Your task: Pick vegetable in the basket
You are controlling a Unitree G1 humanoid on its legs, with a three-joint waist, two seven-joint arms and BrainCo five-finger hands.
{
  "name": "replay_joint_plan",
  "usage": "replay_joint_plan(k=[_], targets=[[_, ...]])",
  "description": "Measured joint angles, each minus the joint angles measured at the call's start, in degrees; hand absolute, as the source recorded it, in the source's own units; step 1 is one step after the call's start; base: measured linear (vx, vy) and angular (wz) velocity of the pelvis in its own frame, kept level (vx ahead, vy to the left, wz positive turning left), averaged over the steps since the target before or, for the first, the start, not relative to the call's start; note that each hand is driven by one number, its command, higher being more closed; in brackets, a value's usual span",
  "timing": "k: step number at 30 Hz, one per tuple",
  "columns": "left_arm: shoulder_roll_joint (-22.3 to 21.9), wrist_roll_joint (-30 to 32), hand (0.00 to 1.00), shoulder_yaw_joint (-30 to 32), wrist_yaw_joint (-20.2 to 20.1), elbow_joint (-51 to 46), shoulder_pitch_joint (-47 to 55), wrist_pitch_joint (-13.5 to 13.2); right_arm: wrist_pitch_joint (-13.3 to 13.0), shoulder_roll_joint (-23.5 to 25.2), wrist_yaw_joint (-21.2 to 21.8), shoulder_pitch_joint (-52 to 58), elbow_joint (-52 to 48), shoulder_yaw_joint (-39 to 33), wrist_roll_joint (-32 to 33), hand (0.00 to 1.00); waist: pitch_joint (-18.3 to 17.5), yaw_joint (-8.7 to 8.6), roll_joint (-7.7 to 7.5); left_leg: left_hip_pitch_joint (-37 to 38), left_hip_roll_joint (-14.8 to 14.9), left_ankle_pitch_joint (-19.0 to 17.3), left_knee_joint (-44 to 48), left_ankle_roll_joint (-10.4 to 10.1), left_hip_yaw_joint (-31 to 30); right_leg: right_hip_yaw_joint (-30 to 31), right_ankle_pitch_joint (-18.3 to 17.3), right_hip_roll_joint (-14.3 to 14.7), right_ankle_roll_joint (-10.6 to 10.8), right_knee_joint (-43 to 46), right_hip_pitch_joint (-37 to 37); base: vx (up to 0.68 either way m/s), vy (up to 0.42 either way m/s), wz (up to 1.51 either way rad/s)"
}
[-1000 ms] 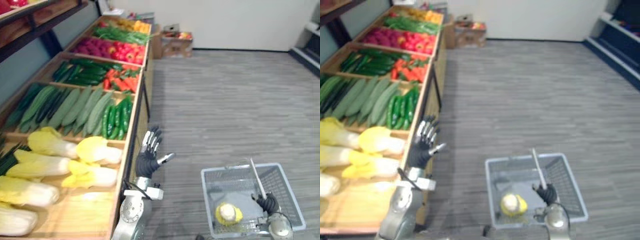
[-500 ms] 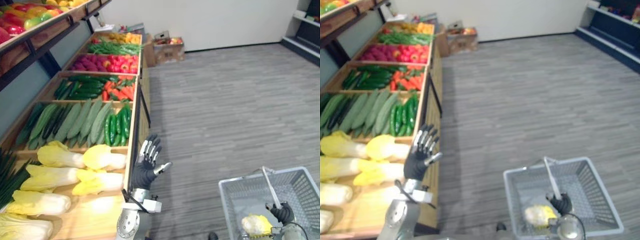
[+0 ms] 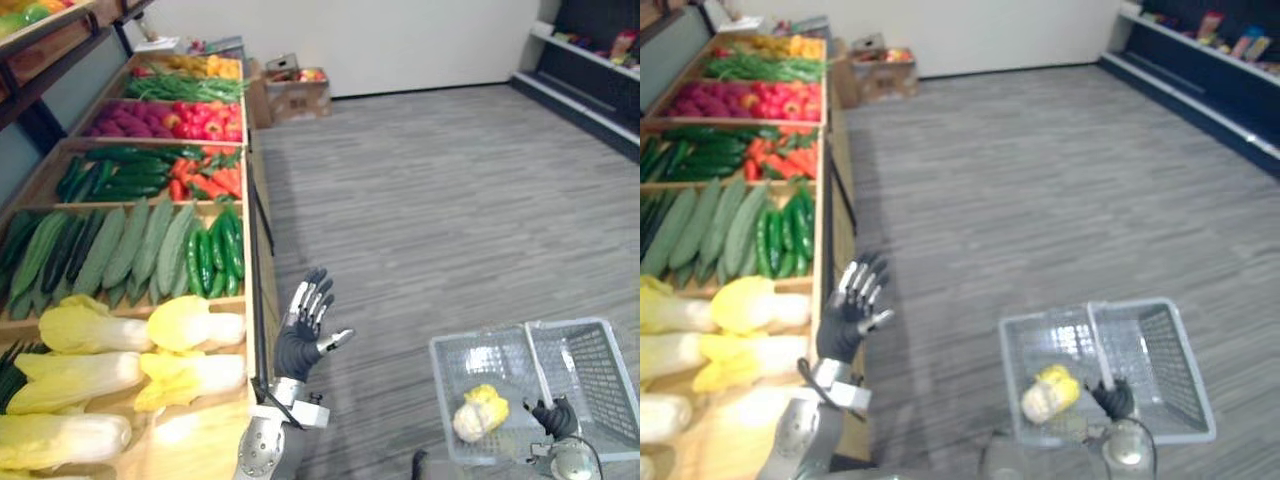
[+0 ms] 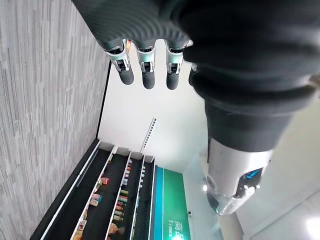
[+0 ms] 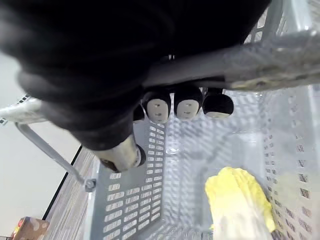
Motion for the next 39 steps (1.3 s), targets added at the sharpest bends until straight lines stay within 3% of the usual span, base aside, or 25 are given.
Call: replay_joint_plan(k=[2, 4, 5, 6, 8, 9, 10, 12, 13, 15, 17, 18, 19, 20, 22, 23, 25, 26, 28, 29, 31, 33, 35, 36, 39], targets=[[0.32, -0.06, 0.0, 0.77, 0.99, -0.03, 0.04, -0.01, 0.04, -0.21, -0.07, -0.18, -0.01, 0.32, -0.04, 1.0, -0.27, -0.33, -0.82, 0.1, 0.18, -0.05, 0.03, -0.18, 0.02, -2.75, -2.94, -2.8, -3.78, 1.42, -1.2, 0.08, -0.074, 0.14], [0.3, -0.06, 0.0, 0.6, 1.09, -0.02, 0.04, -0.03, 0.04, -0.64, -0.08, -0.3, -0.01, 0.35, -0.09, 1.0, -0.23, 0.32, -0.46, 0.11, 1.61, -0.51, 0.21, -1.22, -0.03, -2.61, -2.93, -3.66, -3.79, 0.51, -2.31, 0.12, -0.121, 0.05], [0.27, -0.06, 0.0, 0.59, 1.11, -0.02, -0.06, -0.03, 0.04, -0.73, -0.09, -0.33, -0.04, 0.35, -0.09, 1.0, -0.18, 0.56, -0.25, 0.32, 2.27, -0.76, 0.31, -1.97, -0.11, -2.44, -2.76, -3.92, -3.56, -0.61, -2.52, 0.25, -0.214, 0.02], [0.27, -0.04, 0.0, 0.73, 1.52, -0.01, -0.56, -0.05, 0.17, -0.76, -0.08, -0.32, -0.05, 0.46, -1.35, 1.0, -0.17, 0.84, -0.28, 0.99, 3.88, -1.16, 1.02, -4.24, -0.14, -1.25, -1.49, -4.44, -2.17, -4.32, -2.45, 0.29, -0.241, 0.02], [0.22, 0.0, 0.0, 1.01, 2.09, 0.1, -1.29, -0.12, 0.36, -0.82, 0.0, 0.15, -0.04, 1.05, -2.4, 1.0, -0.8, 0.85, -2.09, 2.15, 4.27, -2.25, 1.24, -6.53, -0.17, -0.83, 1.06, -5.57, 0.41, -6.92, -2.09, 0.37, -0.297, -0.03], [-1.48, 0.01, 0.0, 1.13, 2.74, 2.34, -2.51, 0.06, 0.82, -2.17, -0.01, -0.49, 0.04, 1.07, -2.4, 1.0, -0.67, 0.72, 0.92, 2.98, 7.15, -2.37, 0.81, -7.95, -0.47, -1.92, -2.07, -3.3, 3.67, -4.31, -2.07, 0.38, -0.307, -0.06], [-2.76, 0.02, 0.0, 1.27, 3.02, 2.71, -2.98, 0.37, 0.83, -3.1, 0.0, -0.78, -0.42, 1.11, -2.38, 1.0, -0.86, 0.32, 2.66, 3.02, 8.63, -0.67, 0.34, -9.26, -1.39, -2.94, -3.66, -1.82, 2.79, -3.0, -2.46, 0.29, -0.239, -0.06], [-4.9, 0.02, 0.0, 1.23, 3.09, 2.71, -4.0, 0.34, 1.35, -3.63, 0.08, -1.75, -0.32, 0.68, -2.34, 1.0, -0.89, -0.43, 4.05, 1.57, 10.0, 5.03, 2.36, -8.49, -4.92, -4.32, -5.79, 0.03, 0.25, -1.41, -2.84, 0.38, -0.364, -0.01], [-5.61, 0.02, 0.0, 1.47, 3.11, 2.73, -4.35, 0.3, 1.35, -3.68, 0.1, -1.75, -0.33, 0.53, -2.35, 1.0, -0.58, -0.62, 3.62, -0.48, 10.3, 7.94, 5.33, -7.81, -6.51, -4.75, -6.45, 0.38, -0.46, -1.81, -2.14, 0.37, -0.412, 0.03], [-5.84, 0.0, 0.0, 1.63, 3.11, 2.79, -4.84, 0.29, 1.31, -3.76, 0.1, -1.55, -0.39, -0.29, -2.29, 1.0, -0.46, -0.81, 3.84, -4.66, 10.96, 14.4, 13.47, -4.34, -9.34, -5.93, -8.07, 1.07, -1.61, -2.68, 0.23, 0.26, -0.286, 0.09], [-5.83, -0.05, 0.0, 2.51, 3.06, 3.1, -4.32, 0.23, 1.25, -4.1, 0.12, -0.23, -0.4, -0.65, -2.25, 1.0, -0.09, -0.68, 3.31, -7.78, 12.41, 25.45, 21.36, 1.49, -9.64, -6.33, -9.57, 1.99, -3.39, -4.06, 4.24, 0.31, -0.277, -0.04], [-5.88, -0.05, 0.0, 2.92, 2.98, 3.45, -3.69, 0.19, 1.23, -4.37, 0.07, 0.3, -0.43, -1.12, -2.23, 1.0, 0.01, -0.66, 3.37, -9.18, 12.93, 25.27, 25.73, 1.33, -9.12, -6.49, -10.19, 2.55, -4.34, -5.86, 6.91, 0.28, -0.256, -0.05], [-6.02, -0.05, 0.0, 2.75, 2.77, 3.44, -3.17, 0.13, 1.22, -4.66, 0.01, 0.79, -0.51, -1.84, -2.2, 1.0, 0.15, -0.59, 3.61, -11.33, 12.25, 21.09, 30.11, 0.99, -8.35, -6.76, -10.93, 3.16, -5.55, -7.17, 8.95, 0.21, -0.19, 0.01], [-6.09, -0.05, 0.0, 2.75, 2.65, 3.44, -2.86, 0.1, 1.23, -4.73, 0.01, 0.94, -0.52, -2.12, -2.19, 1.0, 0.17, -0.52, 3.65, -12.36, 11.6, 19.11, 31.71, 1.08, -7.8, -6.77, -11.21, 3.47, -5.99, -7.92, 9.83, 0.16, -0.174, 0.03], [-6.12, -0.05, 0.0, 2.77, 2.6, 3.43, -1.4, 0.04, 1.25, -5.04, 0.01, 1.01, -0.58, -2.49, -2.2, 1.0, 0.21, -0.39, 3.72, -14.99, 8.77, 13.58, 33.67, 1.04, -6.14, -7.06, -11.44, 4.28, -6.4, -9.83, 12.11, 0.1, -0.089, 0.02], [-6.08, -0.05, 0.0, 2.87, 2.58, 3.41, 0.11, 0.04, 1.29, -5.3, 0.0, 1.06, -0.58, -2.72, -2.21, 1.0, 0.29, -0.11, 3.85, -16.88, 5.89, 9.59, 32.12, 0.91, -3.17, -7.2, -11.78, 4.84, -6.87, -11.0, 13.8, 0.07, -0.018, 0.0], [-6.06, -0.06, 0.0, 2.97, 2.58, 3.41, 0.96, 0.04, 1.29, -5.3, 0.01, 1.05, -0.58, -2.73, -2.21, 1.0, 0.29, 0.43, 3.85, -17.65, 4.11, 7.73, 28.84, 1.02, -1.3, -6.92, -11.91, 4.92, -6.93, -11.57, 14.43, 0.09, 0.016, -0.13], [-6.07, -0.05, 0.0, 3.36, 2.59, 3.43, 1.21, 0.05, 1.28, -5.27, 0.02, 0.97, -0.6, -2.69, -2.24, 1.0, 0.31, 1.59, 3.88, -18.6, 1.53, 6.69, 21.69, 0.91, -0.16, -5.99, -12.03, 4.89, -6.89, -12.48, 15.13, 0.12, 0.048, -0.23], [-6.07, -0.01, 0.0, 3.83, 2.62, 3.44, 1.2, 0.05, 1.29, -5.26, 0.02, 1.0, -0.59, -2.69, -2.25, 1.0, 0.34, 1.94, 3.94, -18.94, -0.23, 6.94, 15.57, 0.56, -0.57, -5.93, -12.03, 4.79, -6.87, -13.5, 15.97, 0.13, 0.071, -0.11], [-6.25, 0.31, 0.0, 4.57, 2.9, 3.55, 1.37, 0.05, 1.29, -5.24, 0.01, 0.98, -0.58, -2.66, -2.28, 1.0, 0.38, 2.31, 4.08, -18.74, -2.7, 8.63, 5.81, -0.17, -3.3, -6.01, -12.12, 4.77, -6.52, -14.88, 17.27, 0.14, 0.096, -0.01], [-6.89, 1.98, 0.0, 6.15, 3.78, 4.67, 1.61, 0.05, 1.29, -5.21, -0.04, 0.95, -0.58, -2.61, -2.29, 1.0, 0.46, 2.52, 4.4, -18.19, -4.3, 13.67, -4.67, -0.98, -6.53, -6.08, -12.42, 5.01, -5.28, -16.32, 19.15, 0.2, 0.166, -0.02], [-7.68, 3.59, 0.0, 7.29, 5.5, 7.05, 1.92, 0.52, 1.28, -5.31, -0.34, 0.93, -0.59, -2.3, -2.34, 1.0, 0.44, 2.54, 5.13, -17.94, -3.93, 16.31, -9.71, -0.9, -8.03, -5.98, -13.28, 5.65, -3.66, -17.5, 21.22, 0.24, 0.225, -0.08], [-7.68, 5.79, 0.0, 7.76, 6.48, 9.97, 1.92, 1.92, 1.3, -5.13, -1.13, 0.91, -0.54, -1.58, -2.31, 1.0, 0.36, 2.47, 5.3, -17.71, -3.36, 20.38, -8.54, 0.37, -6.46, -5.63, -14.89, 5.48, -1.95, -17.98, 23.14, 0.32, 0.285, -0.09], [-7.69, 6.94, 0.0, 7.92, 6.93, 12.11, 1.58, 2.93, 1.31, -5.0, -1.25, 0.62, -0.54, -0.49, -2.3, 1.0, 0.22, 2.54, 4.16, -17.64, -4.28, 19.95, -6.37, 2.33, -4.42, -5.27, -15.46, 3.9, -1.01, -19.06, 24.33, 0.31, 0.243, -0.22], [-7.44, 9.52, 0.0, 8.2, 7.02, 14.77, 1.0, 4.29, 1.27, -4.91, -0.96, -0.38, -0.55, 1.96, -2.41, 1.0, -0.68, 3.13, 1.4, -18.08, -7.99, 13.94, -2.57, 4.46, -1.46, -4.06, -15.76, -0.97, 1.12, -18.79, 24.9, 0.32, 0.236, -0.23]])
